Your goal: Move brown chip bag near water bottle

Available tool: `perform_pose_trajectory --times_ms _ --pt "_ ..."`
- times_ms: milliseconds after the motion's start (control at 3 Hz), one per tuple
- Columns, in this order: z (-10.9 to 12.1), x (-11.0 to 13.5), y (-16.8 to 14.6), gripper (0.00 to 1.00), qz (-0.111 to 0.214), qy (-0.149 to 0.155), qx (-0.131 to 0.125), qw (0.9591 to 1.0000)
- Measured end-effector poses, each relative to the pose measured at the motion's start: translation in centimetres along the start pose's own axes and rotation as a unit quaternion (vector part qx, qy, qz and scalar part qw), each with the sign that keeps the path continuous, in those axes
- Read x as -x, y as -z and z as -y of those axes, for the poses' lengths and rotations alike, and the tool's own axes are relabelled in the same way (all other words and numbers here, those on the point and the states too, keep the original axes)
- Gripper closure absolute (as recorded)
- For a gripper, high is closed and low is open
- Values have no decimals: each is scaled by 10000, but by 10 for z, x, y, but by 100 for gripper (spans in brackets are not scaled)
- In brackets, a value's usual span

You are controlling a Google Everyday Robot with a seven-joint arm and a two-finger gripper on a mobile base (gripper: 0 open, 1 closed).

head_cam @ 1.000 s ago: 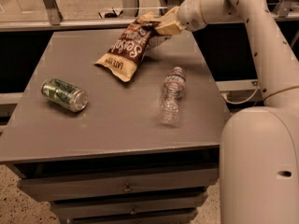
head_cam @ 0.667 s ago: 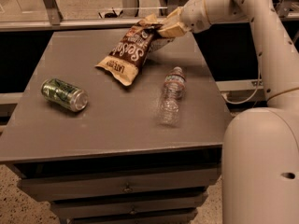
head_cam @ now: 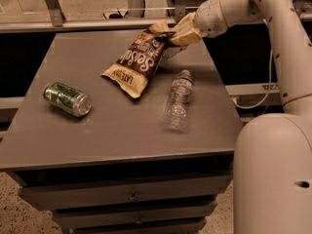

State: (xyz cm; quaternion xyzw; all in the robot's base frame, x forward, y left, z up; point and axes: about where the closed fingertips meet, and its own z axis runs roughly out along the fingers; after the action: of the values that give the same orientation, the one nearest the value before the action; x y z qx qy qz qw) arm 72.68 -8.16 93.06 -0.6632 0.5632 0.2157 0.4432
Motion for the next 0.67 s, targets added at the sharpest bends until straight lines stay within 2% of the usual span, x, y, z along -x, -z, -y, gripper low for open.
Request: perform_pose_trajectory --times_ms 667 --pt "-22 -16 10 100 18 153 383 9991"
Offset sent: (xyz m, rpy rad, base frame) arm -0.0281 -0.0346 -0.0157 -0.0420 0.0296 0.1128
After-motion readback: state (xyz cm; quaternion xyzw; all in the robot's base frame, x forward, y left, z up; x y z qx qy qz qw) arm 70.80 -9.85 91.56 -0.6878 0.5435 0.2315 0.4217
